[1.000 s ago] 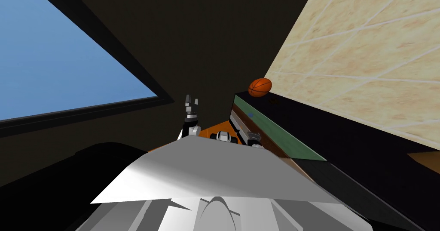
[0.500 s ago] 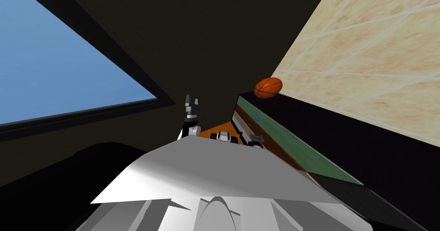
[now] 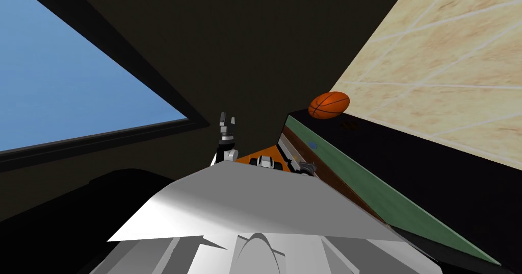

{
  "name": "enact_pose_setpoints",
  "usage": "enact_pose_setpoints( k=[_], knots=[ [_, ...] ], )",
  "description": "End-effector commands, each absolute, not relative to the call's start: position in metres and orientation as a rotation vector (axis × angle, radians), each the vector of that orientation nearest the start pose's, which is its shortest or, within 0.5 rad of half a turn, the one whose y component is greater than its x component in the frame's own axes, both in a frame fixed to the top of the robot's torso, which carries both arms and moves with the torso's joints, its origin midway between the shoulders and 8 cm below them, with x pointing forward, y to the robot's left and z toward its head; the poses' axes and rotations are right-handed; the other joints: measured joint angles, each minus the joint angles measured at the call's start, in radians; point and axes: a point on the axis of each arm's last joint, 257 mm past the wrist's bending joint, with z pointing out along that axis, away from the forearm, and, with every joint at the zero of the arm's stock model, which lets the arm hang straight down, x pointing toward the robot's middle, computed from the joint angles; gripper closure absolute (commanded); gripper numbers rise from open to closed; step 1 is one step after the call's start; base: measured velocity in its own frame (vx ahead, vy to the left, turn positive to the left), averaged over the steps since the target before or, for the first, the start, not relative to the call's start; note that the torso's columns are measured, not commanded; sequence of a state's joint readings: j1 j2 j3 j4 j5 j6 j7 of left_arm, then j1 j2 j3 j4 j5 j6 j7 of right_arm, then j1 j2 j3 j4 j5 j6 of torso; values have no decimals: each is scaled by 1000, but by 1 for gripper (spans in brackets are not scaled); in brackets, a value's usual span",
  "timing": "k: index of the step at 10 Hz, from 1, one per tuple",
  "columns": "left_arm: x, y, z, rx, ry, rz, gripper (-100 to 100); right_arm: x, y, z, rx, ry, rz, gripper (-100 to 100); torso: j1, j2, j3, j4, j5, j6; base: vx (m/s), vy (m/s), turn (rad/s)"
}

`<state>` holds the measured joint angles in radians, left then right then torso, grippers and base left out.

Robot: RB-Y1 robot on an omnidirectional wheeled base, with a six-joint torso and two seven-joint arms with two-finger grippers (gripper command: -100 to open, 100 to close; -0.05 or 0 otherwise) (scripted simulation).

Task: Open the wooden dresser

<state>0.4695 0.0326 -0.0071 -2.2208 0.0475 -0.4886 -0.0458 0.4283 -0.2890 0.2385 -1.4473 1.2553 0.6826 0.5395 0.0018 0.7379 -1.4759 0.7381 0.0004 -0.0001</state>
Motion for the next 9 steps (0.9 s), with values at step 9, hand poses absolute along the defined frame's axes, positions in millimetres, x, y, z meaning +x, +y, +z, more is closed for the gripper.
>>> enact_pose_setpoints(
  k=[9],
  knots=[
    [360, 278, 2, -690, 659, -1300, 0, 238, -494, -457, -527, 2163, -1421, -100, 3, -2, -3, 2, -1, -1, 63, 71, 34]
  ],
)
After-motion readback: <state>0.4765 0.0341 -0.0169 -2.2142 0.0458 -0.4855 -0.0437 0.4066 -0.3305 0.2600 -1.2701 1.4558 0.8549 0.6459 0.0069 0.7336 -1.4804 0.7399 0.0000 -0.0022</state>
